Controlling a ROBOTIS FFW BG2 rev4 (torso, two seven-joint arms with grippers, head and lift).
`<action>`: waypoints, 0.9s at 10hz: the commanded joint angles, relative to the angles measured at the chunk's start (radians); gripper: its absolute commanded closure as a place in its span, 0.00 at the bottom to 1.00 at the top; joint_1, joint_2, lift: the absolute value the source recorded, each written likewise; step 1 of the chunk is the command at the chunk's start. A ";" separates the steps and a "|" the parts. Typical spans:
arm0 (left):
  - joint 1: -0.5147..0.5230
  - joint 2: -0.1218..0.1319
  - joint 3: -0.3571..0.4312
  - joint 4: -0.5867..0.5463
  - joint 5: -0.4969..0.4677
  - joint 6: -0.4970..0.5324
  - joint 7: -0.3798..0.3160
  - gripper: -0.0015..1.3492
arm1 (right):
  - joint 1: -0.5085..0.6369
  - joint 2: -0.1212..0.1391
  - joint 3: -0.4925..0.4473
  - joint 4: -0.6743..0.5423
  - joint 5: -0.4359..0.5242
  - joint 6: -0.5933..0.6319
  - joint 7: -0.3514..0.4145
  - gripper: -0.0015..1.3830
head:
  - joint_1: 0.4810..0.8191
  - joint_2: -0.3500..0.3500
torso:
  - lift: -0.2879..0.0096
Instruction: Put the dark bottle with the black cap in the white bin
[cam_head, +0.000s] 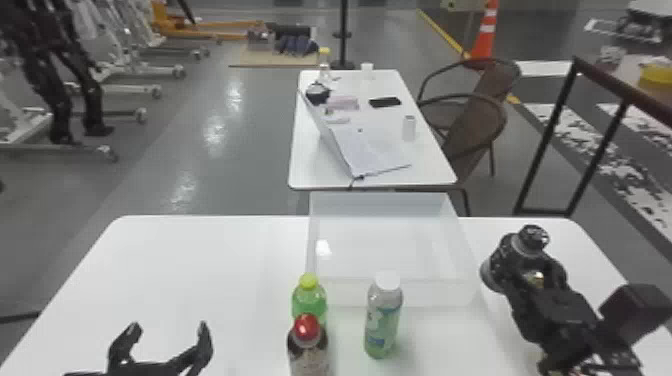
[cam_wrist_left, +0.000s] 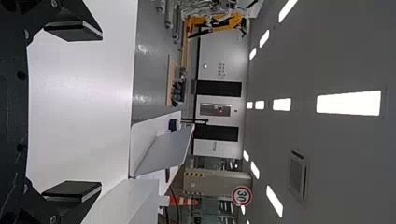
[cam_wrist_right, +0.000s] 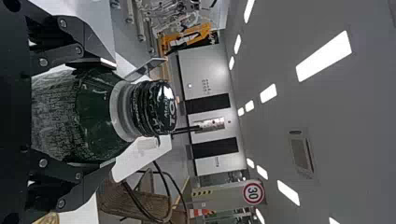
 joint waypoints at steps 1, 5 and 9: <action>-0.004 -0.003 -0.003 0.005 0.001 0.003 0.000 0.13 | -0.039 0.002 -0.008 0.011 0.006 0.001 -0.003 0.53 | 0.20 0.50 | 0.63; -0.016 -0.003 -0.019 0.020 0.009 0.011 -0.002 0.12 | -0.251 0.015 -0.005 0.313 -0.011 -0.136 0.109 0.53 | 0.20 0.50 | 0.63; -0.021 -0.003 -0.020 0.028 0.009 0.012 -0.005 0.12 | -0.352 0.053 0.041 0.480 -0.115 -0.100 0.258 0.53 | 0.20 0.50 | 0.63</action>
